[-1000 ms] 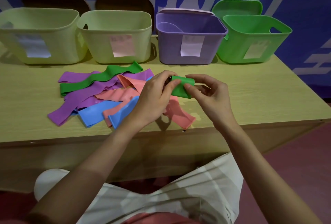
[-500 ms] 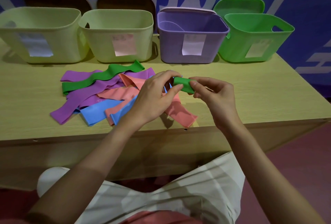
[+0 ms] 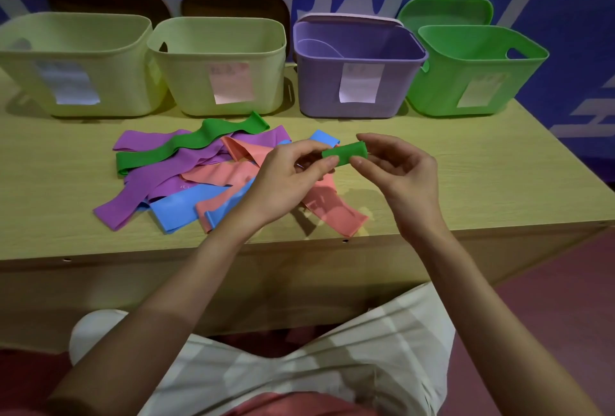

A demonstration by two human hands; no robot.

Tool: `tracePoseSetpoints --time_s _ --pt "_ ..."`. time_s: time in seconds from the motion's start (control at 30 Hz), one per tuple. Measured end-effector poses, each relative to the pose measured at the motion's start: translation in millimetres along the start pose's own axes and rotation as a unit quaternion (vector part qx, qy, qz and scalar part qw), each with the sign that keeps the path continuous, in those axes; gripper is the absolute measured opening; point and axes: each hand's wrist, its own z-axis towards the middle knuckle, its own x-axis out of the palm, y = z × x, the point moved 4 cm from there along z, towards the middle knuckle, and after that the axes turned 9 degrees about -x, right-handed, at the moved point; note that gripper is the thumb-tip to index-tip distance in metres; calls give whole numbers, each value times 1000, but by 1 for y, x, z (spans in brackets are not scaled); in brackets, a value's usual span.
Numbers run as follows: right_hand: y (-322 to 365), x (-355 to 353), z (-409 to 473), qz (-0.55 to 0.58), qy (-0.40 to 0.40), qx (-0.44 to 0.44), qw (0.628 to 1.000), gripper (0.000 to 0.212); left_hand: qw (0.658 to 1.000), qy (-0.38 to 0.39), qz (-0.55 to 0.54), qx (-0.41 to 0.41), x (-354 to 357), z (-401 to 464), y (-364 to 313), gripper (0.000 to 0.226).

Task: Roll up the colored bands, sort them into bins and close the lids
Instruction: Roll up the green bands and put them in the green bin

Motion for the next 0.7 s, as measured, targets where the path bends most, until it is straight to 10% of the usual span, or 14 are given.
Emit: tracePoseSetpoints --time_s 0.7 --pt "15 -35 77 147 -90 -16 985 25 982 34 -183 -34 32 91 -50 17"
